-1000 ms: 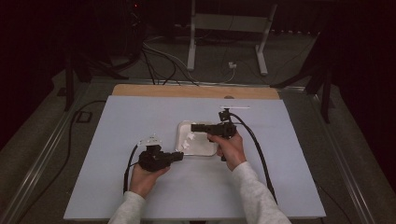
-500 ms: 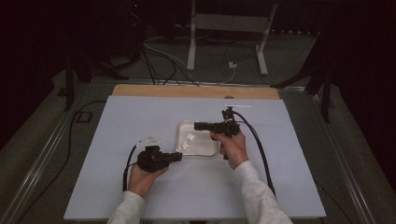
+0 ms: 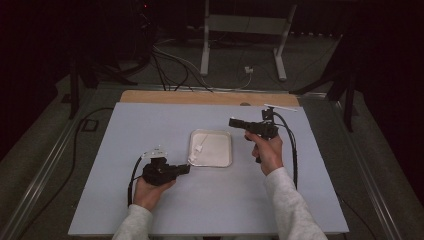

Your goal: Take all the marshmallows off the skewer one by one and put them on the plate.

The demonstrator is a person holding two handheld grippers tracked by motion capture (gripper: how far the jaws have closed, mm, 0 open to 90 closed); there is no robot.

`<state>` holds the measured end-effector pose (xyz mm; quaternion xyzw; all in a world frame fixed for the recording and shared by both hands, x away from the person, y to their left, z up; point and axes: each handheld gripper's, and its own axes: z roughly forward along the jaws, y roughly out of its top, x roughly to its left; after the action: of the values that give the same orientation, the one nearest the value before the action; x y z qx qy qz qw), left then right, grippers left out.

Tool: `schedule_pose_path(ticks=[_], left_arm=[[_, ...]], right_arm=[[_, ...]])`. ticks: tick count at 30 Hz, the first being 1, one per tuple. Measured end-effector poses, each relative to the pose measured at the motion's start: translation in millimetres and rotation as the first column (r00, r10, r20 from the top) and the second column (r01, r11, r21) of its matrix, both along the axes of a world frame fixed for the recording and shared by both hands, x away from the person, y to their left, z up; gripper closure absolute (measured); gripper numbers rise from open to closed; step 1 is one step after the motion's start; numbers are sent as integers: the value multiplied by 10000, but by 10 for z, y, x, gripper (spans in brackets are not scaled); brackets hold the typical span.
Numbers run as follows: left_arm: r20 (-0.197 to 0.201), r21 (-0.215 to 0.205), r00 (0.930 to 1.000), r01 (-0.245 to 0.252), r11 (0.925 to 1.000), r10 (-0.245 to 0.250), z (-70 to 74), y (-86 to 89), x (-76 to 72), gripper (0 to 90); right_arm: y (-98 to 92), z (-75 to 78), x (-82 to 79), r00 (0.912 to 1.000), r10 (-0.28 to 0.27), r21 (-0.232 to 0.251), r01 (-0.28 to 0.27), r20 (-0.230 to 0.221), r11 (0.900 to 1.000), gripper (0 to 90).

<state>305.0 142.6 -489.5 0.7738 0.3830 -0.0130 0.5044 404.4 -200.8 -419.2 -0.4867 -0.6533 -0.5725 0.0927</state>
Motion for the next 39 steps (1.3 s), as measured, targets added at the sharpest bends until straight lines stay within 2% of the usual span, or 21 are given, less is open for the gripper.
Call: schedule_pose_path(ticks=[6, 9, 16, 25, 31, 33, 37, 39], left_arm=[[8, -209, 9999, -132, 9997, 132, 17, 40, 1, 900], [112, -288, 9997, -194, 9994, 198, 41, 60, -6, 900], [144, -344, 9997, -207, 9992, 212, 50, 62, -6, 900], [126, -387, 9997, -227, 9990, 232, 50, 55, -9, 900], [121, -405, 9995, -277, 9988, 282, 50, 60, -8, 900], [115, -410, 9996, -272, 9988, 277, 51, 61, -8, 900], [119, -402, 9995, -281, 9988, 286, 51, 63, -8, 900], [129, -394, 9995, -286, 9988, 291, 51, 64, -7, 900]], right_arm=[[112, -81, 20, 9999, 140, -310, -143, -73, 9994, 795], [199, -168, 24, 9996, 243, -798, -251, -113, 9965, 789], [349, -368, 20, 9993, 333, -1777, -359, -174, 9834, 781], [421, -660, -5, 9981, 273, -2584, -406, -550, 9652, 773], [472, -753, -29, 9973, 337, -2997, -517, -649, 9526, 752], [487, -765, -33, 9970, 341, -3084, -538, -690, 9497, 721], [498, -784, -37, 9973, 164, -3346, -395, -716, 9415, 551], [507, -790, -38, 9969, 197, -3512, -452, -758, 9352, 504]])
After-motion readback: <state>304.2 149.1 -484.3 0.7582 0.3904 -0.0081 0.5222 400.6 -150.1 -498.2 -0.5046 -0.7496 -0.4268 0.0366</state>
